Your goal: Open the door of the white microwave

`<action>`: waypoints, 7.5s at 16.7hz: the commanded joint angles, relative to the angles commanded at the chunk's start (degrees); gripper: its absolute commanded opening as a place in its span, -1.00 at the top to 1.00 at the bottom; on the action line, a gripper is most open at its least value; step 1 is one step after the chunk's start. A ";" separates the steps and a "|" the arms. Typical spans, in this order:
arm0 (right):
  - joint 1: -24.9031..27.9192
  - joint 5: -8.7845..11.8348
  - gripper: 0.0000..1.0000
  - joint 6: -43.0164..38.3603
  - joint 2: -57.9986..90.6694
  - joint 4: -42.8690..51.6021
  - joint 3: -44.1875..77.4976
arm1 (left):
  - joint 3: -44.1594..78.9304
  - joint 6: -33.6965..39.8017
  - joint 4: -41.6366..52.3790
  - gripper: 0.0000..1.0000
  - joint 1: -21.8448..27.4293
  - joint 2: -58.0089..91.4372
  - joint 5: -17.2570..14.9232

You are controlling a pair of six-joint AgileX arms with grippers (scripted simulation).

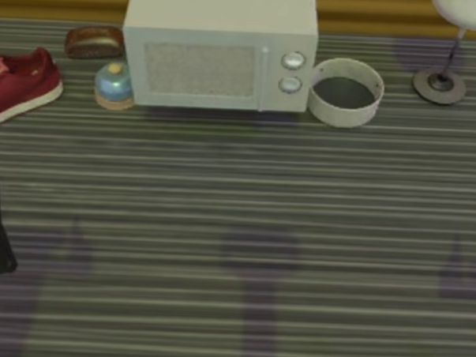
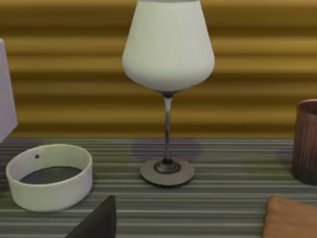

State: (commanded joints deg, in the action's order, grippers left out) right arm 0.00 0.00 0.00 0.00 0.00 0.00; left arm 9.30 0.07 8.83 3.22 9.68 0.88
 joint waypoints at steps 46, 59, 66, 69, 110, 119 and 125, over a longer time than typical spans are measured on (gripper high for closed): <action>0.00 0.00 -1.00 0.00 0.00 0.00 0.00 | 131.83 32.14 54.27 -1.00 32.54 132.97 16.20; 0.00 0.00 -1.00 0.00 0.00 0.00 0.00 | 131.55 32.04 53.78 0.36 32.44 133.15 16.15; 0.00 0.00 -1.00 0.00 0.00 0.00 0.00 | 131.55 32.04 53.78 1.00 32.44 133.15 16.15; 0.00 0.00 -1.00 0.00 0.00 0.00 0.00 | 131.55 32.04 53.78 1.00 32.44 133.15 16.15; 0.00 0.00 -1.00 0.00 0.00 0.00 0.00 | 114.68 32.98 46.42 1.00 34.38 123.19 16.50; 0.00 0.00 -1.00 0.00 0.00 0.00 0.00 | 106.78 29.39 42.34 1.00 34.06 119.06 15.11; 0.00 0.00 -1.00 0.00 0.00 0.00 0.00 | 106.78 29.39 42.34 1.00 34.06 119.06 15.11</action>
State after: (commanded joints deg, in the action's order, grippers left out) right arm 0.00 0.00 0.00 0.00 0.00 0.00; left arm 116.08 29.45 51.17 37.27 128.74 15.99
